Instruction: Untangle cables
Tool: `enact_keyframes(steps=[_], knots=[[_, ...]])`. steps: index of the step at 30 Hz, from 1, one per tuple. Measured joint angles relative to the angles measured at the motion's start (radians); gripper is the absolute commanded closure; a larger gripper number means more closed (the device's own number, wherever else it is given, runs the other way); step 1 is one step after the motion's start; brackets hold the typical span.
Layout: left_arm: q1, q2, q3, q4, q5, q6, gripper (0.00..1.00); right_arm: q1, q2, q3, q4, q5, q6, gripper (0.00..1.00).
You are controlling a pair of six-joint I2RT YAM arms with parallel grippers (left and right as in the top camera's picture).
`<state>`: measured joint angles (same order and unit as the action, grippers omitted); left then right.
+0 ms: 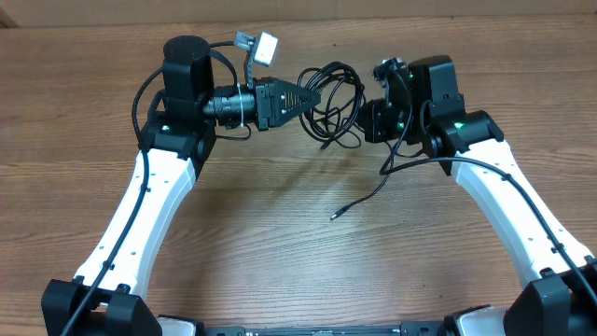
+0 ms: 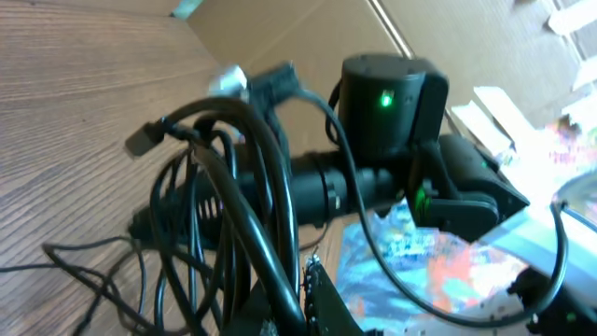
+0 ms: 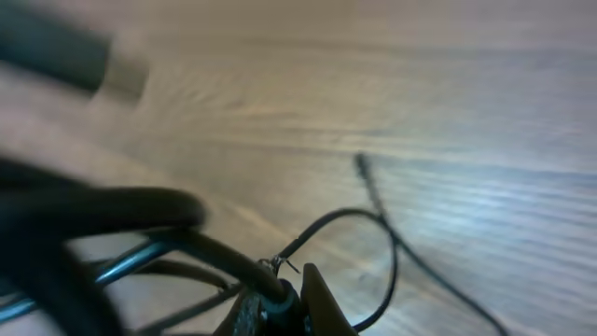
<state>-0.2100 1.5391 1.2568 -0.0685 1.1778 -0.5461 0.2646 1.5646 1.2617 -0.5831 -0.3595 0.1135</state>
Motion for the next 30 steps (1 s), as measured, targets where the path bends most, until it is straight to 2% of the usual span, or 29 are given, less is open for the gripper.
enact_keyframes(steps=[5, 8, 12, 18, 21, 25, 29, 30], knots=[[0.0, 0.0, 0.006, -0.169, -0.012, 0.143, 0.96, 0.0, 0.0, 0.0, 0.043, 0.011, 0.04, 0.96], [0.0, 0.0, 0.008, -0.272, -0.086, 0.193, 0.96, -0.002, 0.0, 0.002, 0.048, -0.064, 0.05, 0.96], [-0.001, 0.0, 0.008, -0.299, -0.178, 0.222, 0.95, -0.008, 0.0, 0.005, 0.069, -0.224, 0.061, 0.96], [-0.051, 0.0, 0.008, -0.307, -0.275, 0.24, 0.73, -0.012, 0.0, 0.009, 0.093, -0.344, 0.068, 0.96], [-0.08, 0.0, 0.008, -0.323, -0.31, 0.246, 0.67, -0.013, 0.0, 0.009, 0.093, -0.387, 0.069, 0.96], [-0.097, 0.001, 0.008, -0.336, -0.355, 0.258, 0.51, -0.016, 0.0, 0.009, 0.093, -0.413, 0.069, 0.96], [-0.086, 0.002, 0.008, -0.328, -0.376, 0.297, 0.48, -0.037, 0.0, 0.01, 0.08, -0.434, 0.068, 0.96], [-0.081, 0.002, 0.008, -0.319, -0.378, 0.304, 0.44, -0.045, 0.0, 0.011, 0.068, -0.438, 0.064, 0.96]])
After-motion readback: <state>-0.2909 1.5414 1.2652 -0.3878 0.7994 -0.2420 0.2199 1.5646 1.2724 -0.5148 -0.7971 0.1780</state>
